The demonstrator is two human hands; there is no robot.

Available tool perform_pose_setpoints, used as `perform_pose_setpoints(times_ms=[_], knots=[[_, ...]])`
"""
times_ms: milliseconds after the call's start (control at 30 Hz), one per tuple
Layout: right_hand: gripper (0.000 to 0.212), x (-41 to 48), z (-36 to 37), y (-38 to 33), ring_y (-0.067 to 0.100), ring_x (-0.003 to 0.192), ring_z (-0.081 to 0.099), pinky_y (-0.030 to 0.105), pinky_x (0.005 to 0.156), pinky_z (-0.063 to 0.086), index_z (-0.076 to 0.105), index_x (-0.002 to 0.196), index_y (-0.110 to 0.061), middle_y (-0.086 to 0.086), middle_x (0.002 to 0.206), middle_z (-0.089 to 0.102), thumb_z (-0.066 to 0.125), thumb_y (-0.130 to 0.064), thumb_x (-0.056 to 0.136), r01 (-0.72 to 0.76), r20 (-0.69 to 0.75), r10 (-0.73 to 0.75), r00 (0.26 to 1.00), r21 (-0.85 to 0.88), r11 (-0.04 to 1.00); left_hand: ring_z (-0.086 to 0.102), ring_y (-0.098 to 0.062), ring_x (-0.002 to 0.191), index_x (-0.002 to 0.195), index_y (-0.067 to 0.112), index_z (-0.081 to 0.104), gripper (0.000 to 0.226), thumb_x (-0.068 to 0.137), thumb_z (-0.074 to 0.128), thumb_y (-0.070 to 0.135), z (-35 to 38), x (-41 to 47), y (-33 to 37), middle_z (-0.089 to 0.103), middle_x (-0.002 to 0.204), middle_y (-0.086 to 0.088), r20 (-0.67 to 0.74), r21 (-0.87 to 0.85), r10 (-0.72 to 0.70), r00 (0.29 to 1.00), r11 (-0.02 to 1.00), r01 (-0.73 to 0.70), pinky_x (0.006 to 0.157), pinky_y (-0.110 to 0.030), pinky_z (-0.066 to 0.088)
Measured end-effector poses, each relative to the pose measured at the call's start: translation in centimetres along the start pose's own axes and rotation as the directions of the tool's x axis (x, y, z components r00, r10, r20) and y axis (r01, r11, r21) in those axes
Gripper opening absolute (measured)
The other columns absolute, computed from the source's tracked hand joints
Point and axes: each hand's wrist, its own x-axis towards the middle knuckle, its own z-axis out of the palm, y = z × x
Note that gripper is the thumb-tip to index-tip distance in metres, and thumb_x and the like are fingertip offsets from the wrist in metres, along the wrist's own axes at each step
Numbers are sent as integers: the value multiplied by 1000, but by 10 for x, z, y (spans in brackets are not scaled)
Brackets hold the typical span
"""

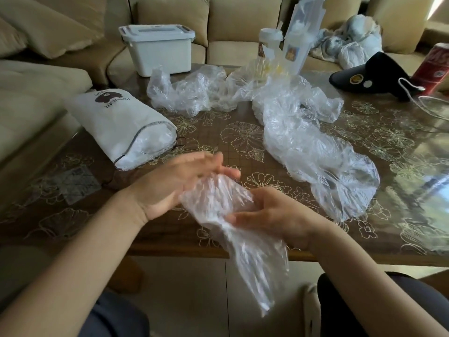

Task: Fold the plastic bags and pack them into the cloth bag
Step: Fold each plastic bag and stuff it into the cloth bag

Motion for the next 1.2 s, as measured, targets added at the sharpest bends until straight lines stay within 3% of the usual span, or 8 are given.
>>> perform_pose_setpoints(times_ms=[133,233,367,600,800,967,1067,1200], knots=[[36,1,-2,7,22,72,68,35,70,57,62,96,2,10,83,70,71,-23,72,103,-190,-66,979,191,976,65,-20,104,122,16,54,90,48,82,59,9,8,-12,68,114,-6,-65,-103,-39,997,994,32,85,-32,55],[41,1,-4,8,24,77,67,38,73,56,62,101,3,12,88,70,71,-26,72,177,-296,-121,947,171,969,65,-20,94,115,11,62,68,63,77,51,30,8,-24,69,108,-13,-90,-57,-141,986,989,137,77,-31,56],[25,0,-1,10,15,70,65,26,64,53,61,94,1,4,79,68,66,-21,84,180,-362,-126,924,120,976,68,-16,91,99,13,66,15,86,62,21,35,11,-35,72,97,-4,-384,47,-60,922,995,84,68,-28,54],[20,2,-7,14,12,65,63,21,52,49,67,94,-13,2,78,66,48,-7,97,199,-336,-135,932,164,966,65,-5,69,88,19,67,9,86,63,11,34,12,-37,71,75,8,-478,214,107,872,977,-3,60,-17,53],[49,4,-10,12,16,67,63,26,62,52,77,75,-18,3,78,72,39,7,92,233,-297,-116,948,398,888,64,-15,70,93,7,65,17,91,48,7,32,9,-27,69,79,-4,-367,-69,-44,929,997,20,61,-25,54],[50,1,-5,13,6,56,59,14,48,44,74,73,-18,-5,68,69,38,10,92,260,-396,-170,902,185,948,64,-27,85,114,4,62,64,86,41,58,18,6,-29,65,99,-15,-56,-240,-260,964,941,240,79,-37,54],[57,0,-2,13,13,66,65,23,55,52,75,73,-26,2,75,72,38,12,92,282,-399,-242,884,44,958,55,-29,114,125,11,61,56,89,44,50,22,1,-27,58,129,-10,157,-261,-219,963,931,254,102,-43,42],[65,-5,1,12,22,66,64,25,53,53,76,78,-36,3,86,72,35,13,92,331,-357,-329,874,-56,942,66,-16,75,109,8,71,38,73,63,20,16,-4,-26,68,94,-9,166,-407,-250,954,864,297,71,-29,57]])
